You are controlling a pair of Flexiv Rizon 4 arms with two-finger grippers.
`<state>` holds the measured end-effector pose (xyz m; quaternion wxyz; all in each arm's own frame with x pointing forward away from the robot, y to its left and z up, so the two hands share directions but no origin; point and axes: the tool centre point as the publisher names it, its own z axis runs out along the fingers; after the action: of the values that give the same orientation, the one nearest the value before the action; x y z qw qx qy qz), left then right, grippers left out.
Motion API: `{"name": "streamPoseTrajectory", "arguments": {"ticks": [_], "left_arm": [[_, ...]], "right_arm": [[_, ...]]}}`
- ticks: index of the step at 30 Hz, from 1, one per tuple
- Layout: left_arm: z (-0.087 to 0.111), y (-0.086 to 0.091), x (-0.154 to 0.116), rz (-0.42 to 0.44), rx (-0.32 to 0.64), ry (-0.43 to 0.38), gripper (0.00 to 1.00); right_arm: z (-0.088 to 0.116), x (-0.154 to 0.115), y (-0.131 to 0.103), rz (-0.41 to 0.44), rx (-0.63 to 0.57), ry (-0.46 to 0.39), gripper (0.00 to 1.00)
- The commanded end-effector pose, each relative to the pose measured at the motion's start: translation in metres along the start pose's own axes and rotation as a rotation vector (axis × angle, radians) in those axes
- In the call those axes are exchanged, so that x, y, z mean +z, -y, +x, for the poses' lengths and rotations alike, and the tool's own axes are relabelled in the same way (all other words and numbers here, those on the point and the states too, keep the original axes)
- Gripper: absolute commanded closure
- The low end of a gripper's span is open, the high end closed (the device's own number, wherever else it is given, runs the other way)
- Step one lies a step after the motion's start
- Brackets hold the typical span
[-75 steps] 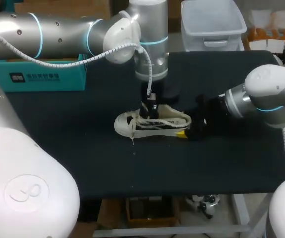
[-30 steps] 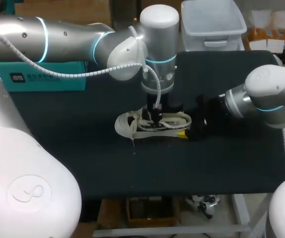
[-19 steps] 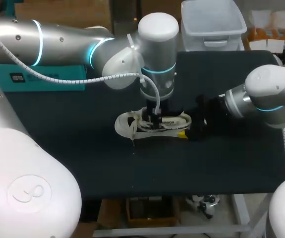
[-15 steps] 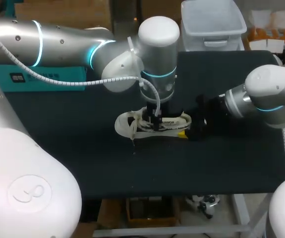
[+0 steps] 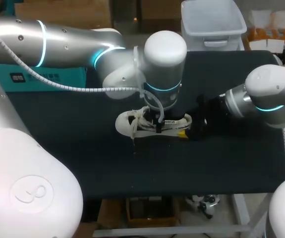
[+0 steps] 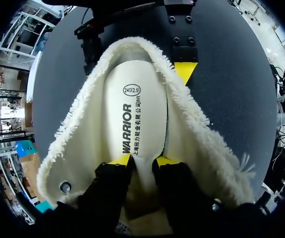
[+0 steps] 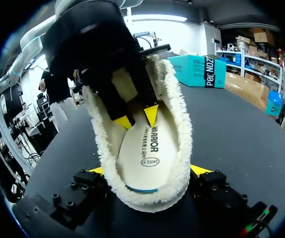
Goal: Open the shoe tongue, take the insole out of the shoe, put the insole back into the shoe, and pack the shoe into the shoebox
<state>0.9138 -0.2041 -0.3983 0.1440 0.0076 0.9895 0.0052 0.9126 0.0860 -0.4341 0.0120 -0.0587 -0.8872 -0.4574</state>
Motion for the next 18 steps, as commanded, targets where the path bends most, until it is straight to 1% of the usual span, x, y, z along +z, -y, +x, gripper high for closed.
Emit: {"name": "streamPoseTrajectory", "arguments": {"ticks": [1, 7, 9, 10, 11, 16, 18], "left_arm": [[-0.012, 0.008, 0.095, -0.002, -0.010, 0.035, 0.69], [-0.022, 0.011, 0.096, -0.007, -0.015, 0.057, 0.69], [-0.025, 0.013, 0.097, -0.006, -0.017, 0.063, 0.75], [-0.026, 0.013, 0.098, -0.006, -0.018, 0.064, 0.84], [-0.028, 0.014, 0.098, -0.005, -0.018, 0.064, 1.00], [-0.035, 0.015, 0.092, 0.001, -0.017, 0.070, 1.00], [-0.040, 0.014, 0.085, 0.006, -0.017, 0.068, 1.00]], "right_arm": [[0.000, 0.005, 0.009, -0.003, -0.002, -0.003, 1.00], [0.000, 0.005, 0.009, -0.003, -0.002, -0.003, 1.00], [0.000, 0.005, 0.009, -0.003, -0.002, -0.003, 1.00], [0.000, 0.005, 0.009, -0.003, -0.002, -0.003, 1.00], [0.000, 0.005, 0.009, -0.003, -0.002, -0.003, 1.00], [0.000, 0.005, 0.009, -0.003, -0.002, -0.003, 1.00], [0.000, 0.005, 0.009, -0.003, -0.002, -0.003, 1.00]]}}
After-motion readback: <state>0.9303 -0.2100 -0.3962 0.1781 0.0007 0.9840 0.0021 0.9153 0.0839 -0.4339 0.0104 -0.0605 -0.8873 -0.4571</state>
